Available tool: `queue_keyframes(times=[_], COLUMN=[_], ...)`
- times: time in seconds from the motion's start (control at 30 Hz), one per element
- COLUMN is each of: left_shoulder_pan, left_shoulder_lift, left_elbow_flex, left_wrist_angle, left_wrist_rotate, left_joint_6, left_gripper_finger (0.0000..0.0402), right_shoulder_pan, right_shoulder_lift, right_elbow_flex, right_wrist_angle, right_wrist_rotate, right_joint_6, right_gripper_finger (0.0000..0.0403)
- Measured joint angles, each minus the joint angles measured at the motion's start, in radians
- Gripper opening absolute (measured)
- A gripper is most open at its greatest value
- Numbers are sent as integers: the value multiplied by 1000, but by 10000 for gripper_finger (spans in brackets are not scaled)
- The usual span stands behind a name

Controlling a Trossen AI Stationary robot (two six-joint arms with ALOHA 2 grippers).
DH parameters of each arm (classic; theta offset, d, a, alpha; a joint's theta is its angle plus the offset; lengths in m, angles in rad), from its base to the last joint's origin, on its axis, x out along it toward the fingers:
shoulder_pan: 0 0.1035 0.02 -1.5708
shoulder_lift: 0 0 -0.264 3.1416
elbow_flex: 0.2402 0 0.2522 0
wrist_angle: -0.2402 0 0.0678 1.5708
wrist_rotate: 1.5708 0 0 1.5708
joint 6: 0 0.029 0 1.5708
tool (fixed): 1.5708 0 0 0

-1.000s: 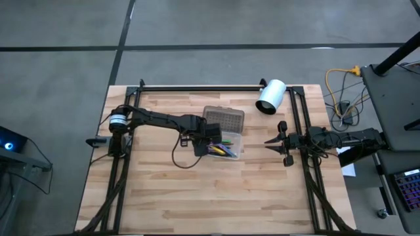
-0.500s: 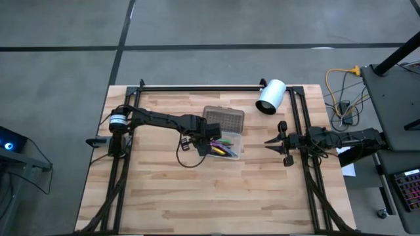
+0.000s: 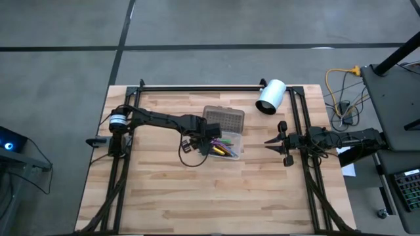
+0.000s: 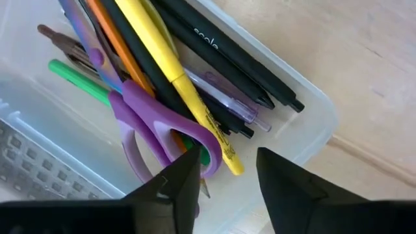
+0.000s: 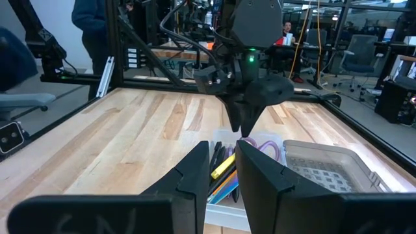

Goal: Pick & place school supplies into a supply box
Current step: Close the white and black supply box

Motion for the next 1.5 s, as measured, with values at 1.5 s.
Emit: queue_keyframes(times=[1.5], left_shoulder_pan=[11], left_shoulder_lift=[-143], left_elbow_flex=[-214], left_wrist_angle=[289], left_wrist_rotate=[-1], left_joint_6=[-383], left_gripper_finger=[139], right_shoulder_pan=[0], right_shoulder_lift=[0], right_elbow_flex=[0], right_wrist_angle=[0], right_wrist_rotate=[0], right_joint_6=[0], right_gripper_finger=[68])
